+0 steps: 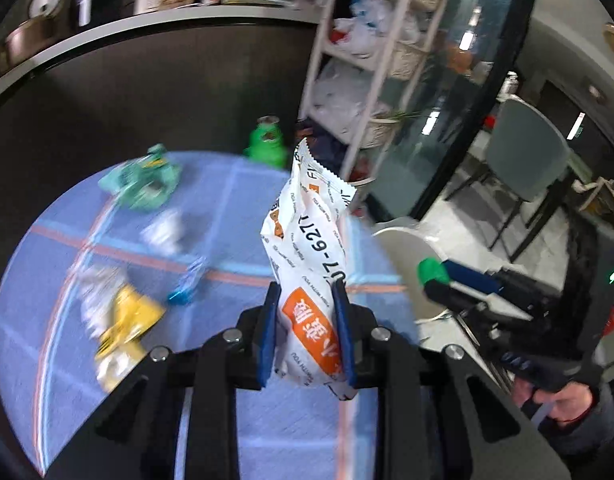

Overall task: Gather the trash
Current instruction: 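Carry the white snack bag and green cap over the white bin, then open both tools to drop the snack bag and cap into the bin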

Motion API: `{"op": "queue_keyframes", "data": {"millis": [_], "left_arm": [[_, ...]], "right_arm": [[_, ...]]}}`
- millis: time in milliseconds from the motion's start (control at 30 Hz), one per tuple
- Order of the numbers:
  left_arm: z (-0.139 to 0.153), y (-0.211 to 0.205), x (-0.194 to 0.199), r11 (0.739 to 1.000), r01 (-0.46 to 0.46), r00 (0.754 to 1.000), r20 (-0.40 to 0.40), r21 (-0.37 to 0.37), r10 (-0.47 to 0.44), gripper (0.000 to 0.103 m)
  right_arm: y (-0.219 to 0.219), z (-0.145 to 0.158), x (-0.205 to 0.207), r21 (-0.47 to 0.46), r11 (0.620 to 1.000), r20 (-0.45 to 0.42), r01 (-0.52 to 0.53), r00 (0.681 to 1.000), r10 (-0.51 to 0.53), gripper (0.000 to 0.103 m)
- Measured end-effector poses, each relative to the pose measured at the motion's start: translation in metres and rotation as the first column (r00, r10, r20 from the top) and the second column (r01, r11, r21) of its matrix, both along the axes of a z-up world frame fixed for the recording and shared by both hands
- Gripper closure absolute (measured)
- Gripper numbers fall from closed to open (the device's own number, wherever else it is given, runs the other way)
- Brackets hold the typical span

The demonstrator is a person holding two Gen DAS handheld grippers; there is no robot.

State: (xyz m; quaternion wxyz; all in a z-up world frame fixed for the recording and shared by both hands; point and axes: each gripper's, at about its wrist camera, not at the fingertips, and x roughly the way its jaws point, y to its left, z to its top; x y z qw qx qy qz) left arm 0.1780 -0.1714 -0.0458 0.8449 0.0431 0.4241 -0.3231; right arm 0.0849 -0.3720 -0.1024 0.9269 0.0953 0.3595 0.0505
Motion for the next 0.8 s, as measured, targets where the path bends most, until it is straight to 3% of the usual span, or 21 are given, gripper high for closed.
{"op": "queue_keyframes", "data": {"millis": [333,600,800], "left_arm": [[-0.012,-0.126,0.012,0.982,0.188,0.982,-0.027,-0.004,-0.188,0.077],[-0.063,-0.207,0.024,0.957,0.289,0.952,-0.112,0.036,-0.284,0.077],[-0.095,-0.233,0.033,0.949,0.308,0.943,-0.159,0.072,-0.294,0.076]], "right_arm": [[-0.095,-0.036,-0.010,0.009,0.982,-0.060,0.187,0.981,-0.187,0.069],[-0.136,-0.090,0.003,0.023,0.973,-0.159,0.230,0.962,-0.224,0.069],[-0.147,-0.118,0.013,0.042,0.972,-0.207,0.232,0.954,-0.219,0.069]]}}
